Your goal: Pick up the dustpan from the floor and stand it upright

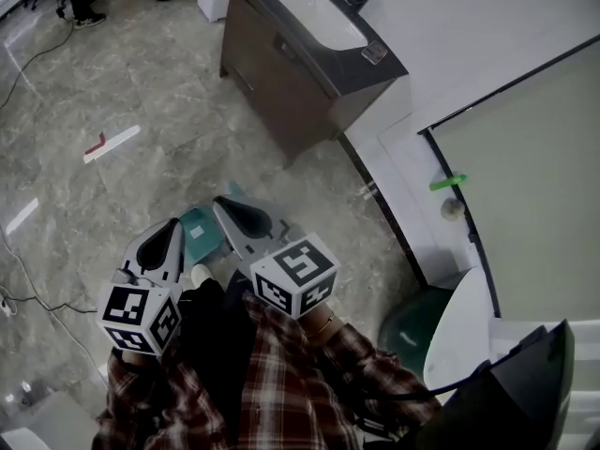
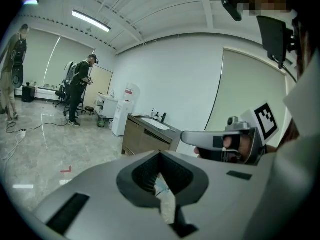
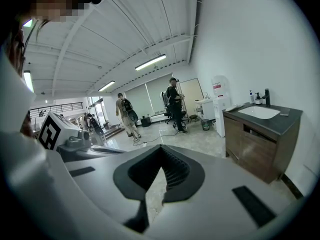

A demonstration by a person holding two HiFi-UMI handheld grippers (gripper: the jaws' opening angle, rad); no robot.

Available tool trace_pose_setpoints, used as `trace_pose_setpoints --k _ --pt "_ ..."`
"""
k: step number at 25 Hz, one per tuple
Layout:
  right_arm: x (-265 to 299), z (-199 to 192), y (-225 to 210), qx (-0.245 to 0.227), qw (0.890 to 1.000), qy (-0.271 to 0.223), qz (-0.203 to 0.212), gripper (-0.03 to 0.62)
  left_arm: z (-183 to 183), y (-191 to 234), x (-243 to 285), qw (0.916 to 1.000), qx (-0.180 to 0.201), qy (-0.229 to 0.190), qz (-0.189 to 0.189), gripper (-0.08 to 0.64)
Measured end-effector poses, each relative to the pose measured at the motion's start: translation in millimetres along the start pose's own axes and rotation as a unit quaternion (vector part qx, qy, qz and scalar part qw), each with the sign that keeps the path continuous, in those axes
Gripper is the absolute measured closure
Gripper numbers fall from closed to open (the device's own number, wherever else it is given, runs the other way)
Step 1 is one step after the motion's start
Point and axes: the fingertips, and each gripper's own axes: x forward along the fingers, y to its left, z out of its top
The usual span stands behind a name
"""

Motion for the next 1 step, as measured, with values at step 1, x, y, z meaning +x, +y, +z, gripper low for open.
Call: trace_pose_setpoints --k 1 --pt "-5.3 -0.7 -4.5 0.000 1.000 0.001 -0.004 0.581 -1.1 -5.7 3.1 1.0000 0.001 0.001 -0.004 0.560"
